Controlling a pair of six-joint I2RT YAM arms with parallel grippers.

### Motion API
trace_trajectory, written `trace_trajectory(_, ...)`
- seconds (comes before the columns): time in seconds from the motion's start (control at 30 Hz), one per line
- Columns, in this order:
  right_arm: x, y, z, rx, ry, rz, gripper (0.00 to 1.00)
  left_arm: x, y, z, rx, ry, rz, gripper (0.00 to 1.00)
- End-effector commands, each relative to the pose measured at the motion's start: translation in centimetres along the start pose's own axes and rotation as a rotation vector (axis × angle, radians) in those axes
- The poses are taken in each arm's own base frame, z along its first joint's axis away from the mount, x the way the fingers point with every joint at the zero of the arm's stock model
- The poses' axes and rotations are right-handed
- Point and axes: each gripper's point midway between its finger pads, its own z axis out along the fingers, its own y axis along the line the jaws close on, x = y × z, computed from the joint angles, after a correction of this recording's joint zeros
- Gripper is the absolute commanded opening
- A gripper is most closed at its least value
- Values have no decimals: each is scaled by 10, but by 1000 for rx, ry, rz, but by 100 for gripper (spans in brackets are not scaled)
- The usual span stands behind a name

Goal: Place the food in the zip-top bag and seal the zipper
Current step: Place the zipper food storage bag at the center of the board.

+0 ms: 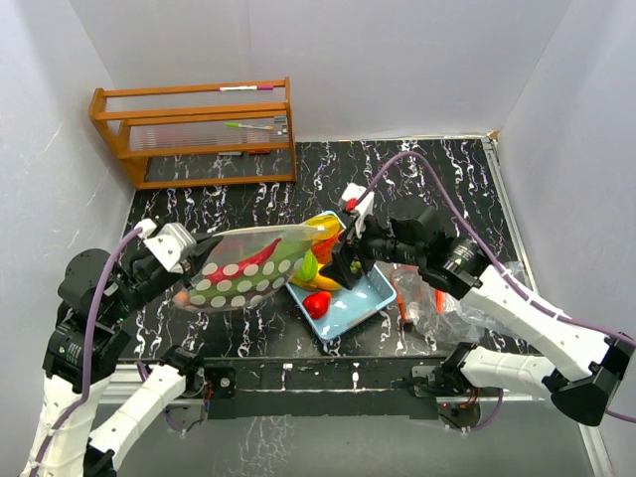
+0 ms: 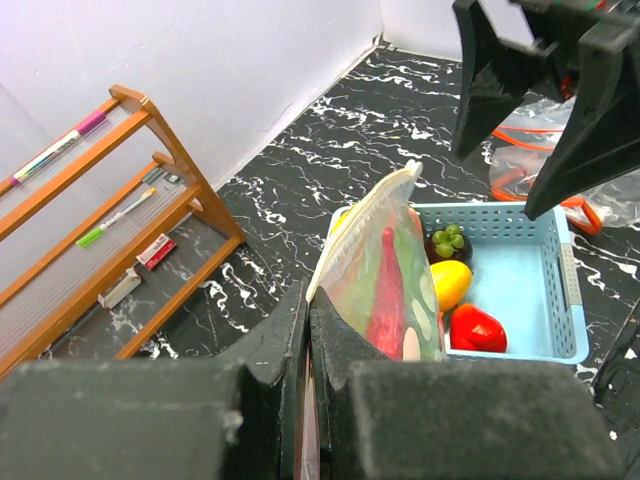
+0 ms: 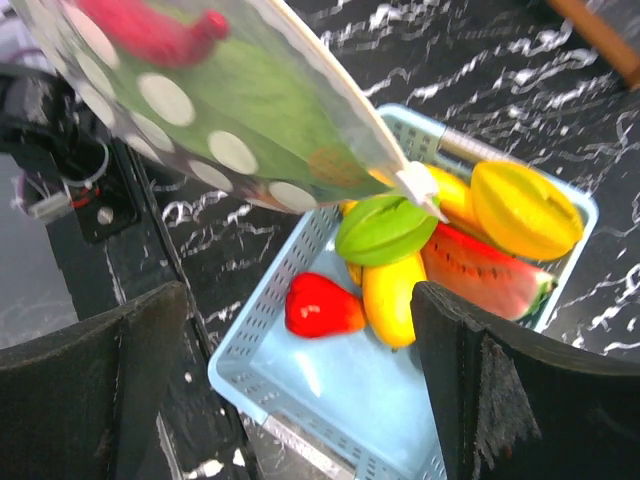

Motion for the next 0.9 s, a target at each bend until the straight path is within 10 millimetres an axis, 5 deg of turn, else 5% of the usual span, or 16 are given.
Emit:
trace_trajectory(0.0,-84,-3,-24,60,-245,-32,98,-30,27,1,-115,-64,33,0)
trace_trajectory(0.2,-107,-15,-35,152,-299,49,98,-13,81,13,-375,29,-7,0)
trace_trajectory(0.57,-105,-11,-33,125,-298,75,98,16,184,71,-781,196,2,0)
trace_trajectory(0.73,-93,-13,-37,150,-287,90,98,58,227,89,-833,160,-113,0)
trace_trajectory(0.87,-87,-14,-43,168,-287,102,98,105,239,105,-781,155,-239,0)
